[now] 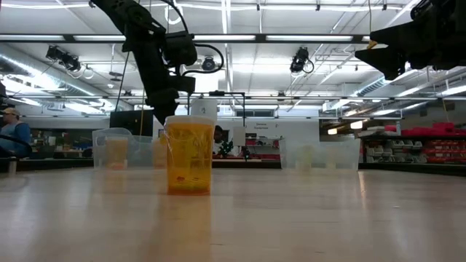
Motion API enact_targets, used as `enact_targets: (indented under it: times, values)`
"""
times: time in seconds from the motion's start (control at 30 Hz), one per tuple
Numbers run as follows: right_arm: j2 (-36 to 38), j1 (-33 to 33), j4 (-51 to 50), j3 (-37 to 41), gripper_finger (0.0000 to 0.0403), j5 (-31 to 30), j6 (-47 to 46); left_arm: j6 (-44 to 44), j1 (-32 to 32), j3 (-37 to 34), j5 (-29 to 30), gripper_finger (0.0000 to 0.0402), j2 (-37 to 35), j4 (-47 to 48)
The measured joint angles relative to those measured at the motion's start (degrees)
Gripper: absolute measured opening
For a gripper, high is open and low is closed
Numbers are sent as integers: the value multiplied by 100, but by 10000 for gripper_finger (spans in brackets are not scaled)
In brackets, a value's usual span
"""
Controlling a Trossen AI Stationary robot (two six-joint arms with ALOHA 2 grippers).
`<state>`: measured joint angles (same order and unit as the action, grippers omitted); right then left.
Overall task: Pick and place medicine bottles into bin by pill shape (circle, oval)
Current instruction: Put the top orange pill bottle into the left transparent bin, then put the orange pill bottle into the left transparent bin
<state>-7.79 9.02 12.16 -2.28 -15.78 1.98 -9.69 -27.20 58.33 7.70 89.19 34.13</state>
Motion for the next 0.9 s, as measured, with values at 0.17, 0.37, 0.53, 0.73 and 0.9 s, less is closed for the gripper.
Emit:
enact_targets:
  times: [0.17,0.37,0.53,0.73,0.9]
  values:
    - [0,0,-2,0,314,-1,0,-4,0,0,0,273,0,0]
    - [0,0,-1,0,314,-1,0,-138,0,2,0,279,0,-7]
    - [0,2,-2,0,314,-1,0,-378,8,184,164,279,0,9]
    - [0,2,-2,0,314,-1,0,-511,81,693,143,279,-76,202]
    - [0,0,-2,0,314,-1,0,-749,301,924,-342,276,-91,535]
